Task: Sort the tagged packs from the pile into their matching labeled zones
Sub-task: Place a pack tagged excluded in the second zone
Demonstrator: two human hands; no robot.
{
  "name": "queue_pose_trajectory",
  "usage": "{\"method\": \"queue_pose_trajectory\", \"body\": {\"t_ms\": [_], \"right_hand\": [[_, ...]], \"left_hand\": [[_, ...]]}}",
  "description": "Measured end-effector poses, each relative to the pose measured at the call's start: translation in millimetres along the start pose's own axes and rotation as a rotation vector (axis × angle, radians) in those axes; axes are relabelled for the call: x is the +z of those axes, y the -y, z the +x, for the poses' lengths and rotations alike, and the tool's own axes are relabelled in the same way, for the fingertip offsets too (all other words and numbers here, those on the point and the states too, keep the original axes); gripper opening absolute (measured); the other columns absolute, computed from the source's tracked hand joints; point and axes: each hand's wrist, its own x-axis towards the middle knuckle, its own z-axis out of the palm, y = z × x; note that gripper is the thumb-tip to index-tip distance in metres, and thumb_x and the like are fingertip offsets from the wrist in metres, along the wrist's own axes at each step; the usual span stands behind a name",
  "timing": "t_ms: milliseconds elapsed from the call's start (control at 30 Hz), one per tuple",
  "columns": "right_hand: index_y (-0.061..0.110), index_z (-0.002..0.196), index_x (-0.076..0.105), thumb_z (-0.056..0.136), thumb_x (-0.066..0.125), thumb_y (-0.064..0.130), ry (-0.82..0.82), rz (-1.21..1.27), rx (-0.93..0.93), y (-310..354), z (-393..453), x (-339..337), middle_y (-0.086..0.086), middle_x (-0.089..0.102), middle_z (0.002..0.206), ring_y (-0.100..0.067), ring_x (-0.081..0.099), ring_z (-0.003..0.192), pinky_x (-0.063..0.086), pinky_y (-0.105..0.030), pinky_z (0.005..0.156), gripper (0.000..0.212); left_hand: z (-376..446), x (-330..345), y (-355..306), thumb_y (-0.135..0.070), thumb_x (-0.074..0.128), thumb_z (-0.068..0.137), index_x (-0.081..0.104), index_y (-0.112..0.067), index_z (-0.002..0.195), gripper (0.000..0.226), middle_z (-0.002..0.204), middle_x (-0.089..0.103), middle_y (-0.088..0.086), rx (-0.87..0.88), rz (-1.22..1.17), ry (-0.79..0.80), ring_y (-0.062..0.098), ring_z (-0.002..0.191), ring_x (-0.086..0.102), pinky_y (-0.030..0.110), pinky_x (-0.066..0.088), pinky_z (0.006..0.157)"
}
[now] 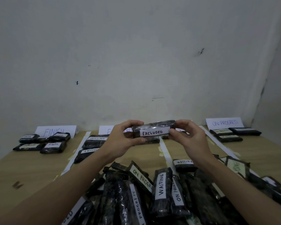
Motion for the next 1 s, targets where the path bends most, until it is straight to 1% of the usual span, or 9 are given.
{"method": "queue_pose_trajectory", "body": {"t_ms": [100,200,267,367,467,567,667,833,1000], "right_hand": [[0.018,0.1,0.057,0.081,0.069,0.007,-0.011,-0.247,-0.069,-3,2,-1,-0.004,0.062,0.106,-0.012,0.066,0.091,0.056,-0.028,0.079,0.026],[0.016,0.119,0.053,0.079,0.071,0.018,0.088,-0.757,-0.446,1,9,0,0.001,0.053,0.12,-0.012,0.052,0.11,0.045,-0.028,0.092,0.045],[0.013,0.12,0.056,0.073,0.071,0.024,0.222,-1.006,-0.664,2,16,7,-0.004,0.056,0.119,-0.018,0.052,0.11,0.043,-0.035,0.093,0.051],[0.011,0.114,0.062,0.068,0.078,0.019,0.287,-1.17,-0.771,1,25,24,-0.006,0.062,0.107,-0.025,0.059,0.099,0.045,-0.038,0.084,0.049],[0.01,0.109,0.064,0.069,0.077,0.012,0.318,-1.141,-0.782,-6,34,41,-0.008,0.065,0.102,-0.028,0.062,0.092,0.048,-0.037,0.079,0.043],[0.009,0.108,0.064,0.07,0.076,0.012,0.42,-1.132,-0.767,-23,41,59,-0.009,0.066,0.101,-0.029,0.063,0.089,0.053,-0.039,0.074,0.04],[0.011,0.119,0.058,0.083,0.066,0.02,0.556,-1.219,-0.629,-48,48,78,-0.008,0.062,0.115,-0.028,0.058,0.102,0.052,-0.04,0.081,0.038],[0.015,0.132,0.044,0.094,0.051,0.028,0.742,-1.4,-0.372,-99,61,105,-0.004,0.049,0.132,-0.022,0.04,0.123,0.043,-0.036,0.09,0.041],[0.013,0.131,0.043,0.094,0.051,0.026,0.776,-1.49,-0.26,-135,69,118,-0.007,0.042,0.132,-0.023,0.038,0.123,0.047,-0.038,0.09,0.04]], "left_hand": [[0,-2,-2,0.002,0.071,0.075,0.062,-0.014,0.11,0.04,0.108,0.062,0.004,0.009,0.046,-0.002,0.003,0.077,0.069,0.013,0.053,0.068],[8,-7,-3,-0.006,0.07,0.078,0.06,-0.017,0.113,0.038,0.111,0.061,0.004,-0.002,0.105,-0.006,0.011,0.083,0.069,0.018,0.055,0.07],[15,-11,-3,-0.01,0.072,0.078,0.059,-0.02,0.113,0.038,0.11,0.061,0.003,-0.005,0.147,-0.014,0.011,0.084,0.067,0.02,0.056,0.071],[22,-19,-4,-0.013,0.072,0.078,0.058,-0.021,0.114,0.04,0.108,0.06,-0.001,-0.011,0.216,-0.017,0.01,0.086,0.065,0.02,0.055,0.075],[22,-34,4,-0.015,0.074,0.077,0.057,-0.021,0.114,0.042,0.109,0.061,0.001,-0.022,0.251,-0.04,0.014,0.09,0.065,0.024,0.056,0.077],[20,-57,22,-0.021,0.077,0.073,0.047,-0.02,0.125,0.059,0.115,0.057,-0.001,-0.057,0.39,-0.07,0.014,0.101,0.061,0.024,0.054,0.078],[16,-83,42,-0.028,0.078,0.072,0.039,-0.017,0.134,0.075,0.126,0.051,-0.002,-0.103,0.55,-0.126,0.012,0.112,0.051,0.029,0.048,0.091],[6,-111,72,-0.03,0.076,0.073,0.039,-0.014,0.135,0.073,0.13,0.05,0.002,-0.109,0.723,-0.105,0.013,0.117,0.05,0.024,0.04,0.096],[0,-120,92,-0.026,0.075,0.075,0.041,-0.013,0.135,0.07,0.131,0.049,0.0,-0.097,0.72,-0.076,0.007,0.118,0.046,0.021,0.037,0.097]]}}
